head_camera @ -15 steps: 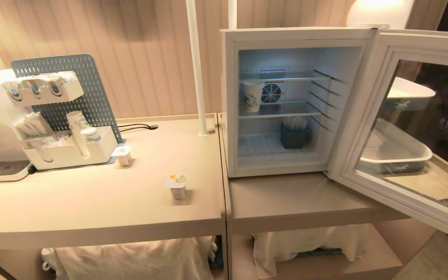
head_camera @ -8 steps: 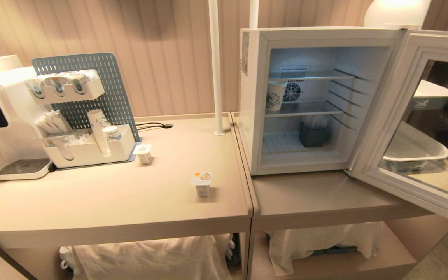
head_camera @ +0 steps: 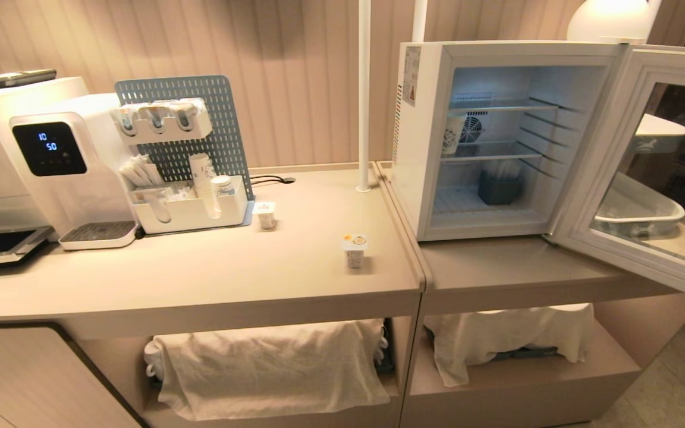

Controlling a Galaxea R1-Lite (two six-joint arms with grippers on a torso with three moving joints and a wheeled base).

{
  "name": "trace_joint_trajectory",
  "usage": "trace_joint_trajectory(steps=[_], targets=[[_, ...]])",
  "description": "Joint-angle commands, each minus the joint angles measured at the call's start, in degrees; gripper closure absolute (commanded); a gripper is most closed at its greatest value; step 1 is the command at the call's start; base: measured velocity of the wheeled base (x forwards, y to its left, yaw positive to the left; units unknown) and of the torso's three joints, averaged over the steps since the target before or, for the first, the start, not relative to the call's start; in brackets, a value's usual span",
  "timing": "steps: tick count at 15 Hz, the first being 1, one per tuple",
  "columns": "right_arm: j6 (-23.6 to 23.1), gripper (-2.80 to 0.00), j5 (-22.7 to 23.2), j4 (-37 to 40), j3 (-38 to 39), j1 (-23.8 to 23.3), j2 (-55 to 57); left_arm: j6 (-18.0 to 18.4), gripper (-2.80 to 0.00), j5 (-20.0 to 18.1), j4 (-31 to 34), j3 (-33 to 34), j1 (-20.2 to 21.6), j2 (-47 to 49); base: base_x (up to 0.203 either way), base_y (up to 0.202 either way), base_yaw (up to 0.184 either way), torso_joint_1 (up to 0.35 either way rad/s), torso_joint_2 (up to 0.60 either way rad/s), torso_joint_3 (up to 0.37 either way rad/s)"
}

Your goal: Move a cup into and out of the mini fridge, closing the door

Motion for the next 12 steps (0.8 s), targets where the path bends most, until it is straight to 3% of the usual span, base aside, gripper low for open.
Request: trace_joint_trajectory(steps=[1, 4, 12], targets=[[0.0, 0.0, 0.02, 0.01, 0.0, 0.01, 0.07, 0.03, 0.0, 0.0, -0.02, 0.0, -0.04, 0.11, -0.135, 0.193, 0.013, -0.002, 0.0, 0.002], [0.0, 0.0, 0.02, 0.01, 0.0, 0.01, 0.07, 0.02, 0.0, 0.0, -0.02, 0.0, 0.05, 0.02, -0.009, 0.104, 0.0, 0.002, 0.0, 0.001], [-0.17, 0.0, 0.02, -0.07, 0.09, 0.01, -0.02, -0.59, 0.0, 0.0, -0.2, 0.0, -0.04, 0.02, 0.0, 0.19, 0.002, 0.003, 0.0, 0.001]])
